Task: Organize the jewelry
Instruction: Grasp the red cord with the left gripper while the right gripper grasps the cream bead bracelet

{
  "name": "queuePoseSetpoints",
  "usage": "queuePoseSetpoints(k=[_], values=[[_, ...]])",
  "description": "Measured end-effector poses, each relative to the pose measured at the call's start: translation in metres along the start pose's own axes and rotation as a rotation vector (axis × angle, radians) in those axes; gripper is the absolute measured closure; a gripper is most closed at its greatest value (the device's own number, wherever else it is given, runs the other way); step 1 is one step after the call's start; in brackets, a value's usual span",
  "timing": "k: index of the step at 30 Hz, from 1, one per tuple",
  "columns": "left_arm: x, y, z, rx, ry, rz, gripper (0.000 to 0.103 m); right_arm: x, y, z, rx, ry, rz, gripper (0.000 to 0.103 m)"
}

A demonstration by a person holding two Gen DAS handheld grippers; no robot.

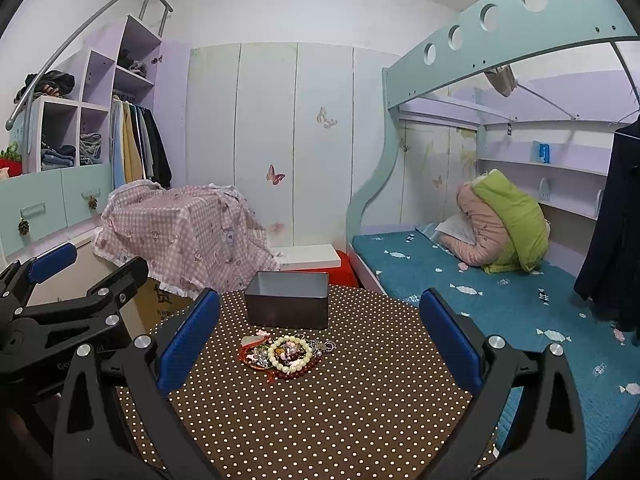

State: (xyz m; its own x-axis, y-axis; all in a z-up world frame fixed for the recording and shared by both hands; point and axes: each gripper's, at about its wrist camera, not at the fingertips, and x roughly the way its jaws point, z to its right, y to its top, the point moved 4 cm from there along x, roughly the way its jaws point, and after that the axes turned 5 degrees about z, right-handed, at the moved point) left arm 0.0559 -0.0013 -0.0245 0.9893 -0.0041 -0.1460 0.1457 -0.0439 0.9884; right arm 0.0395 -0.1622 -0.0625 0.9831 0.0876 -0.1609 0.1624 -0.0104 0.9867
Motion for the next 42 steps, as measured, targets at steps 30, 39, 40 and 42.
queuePoseSetpoints(k=[30,39,40,42], values=[[0.178,-0.139,0.001,-0.025,-0.095,-0.571,0.005,0.108,-0.084,0.049,0.044,0.059,-0.386,0.007],[0.227,-0.165,-0.003,-0.064,-0.048,-0.711,0.036,0.12,-0.092,0.058,0.056,0.063,-0.414,0.007],[0.231,-0.166,-0.004,-0.072,-0.056,-0.721,0.036,0.121,-0.092,0.059,0.059,0.065,-0.417,0.007],[0.231,-0.166,-0.003,-0.052,-0.056,-0.708,0.036,0.123,-0.092,0.061,0.06,0.067,-0.418,0.007]])
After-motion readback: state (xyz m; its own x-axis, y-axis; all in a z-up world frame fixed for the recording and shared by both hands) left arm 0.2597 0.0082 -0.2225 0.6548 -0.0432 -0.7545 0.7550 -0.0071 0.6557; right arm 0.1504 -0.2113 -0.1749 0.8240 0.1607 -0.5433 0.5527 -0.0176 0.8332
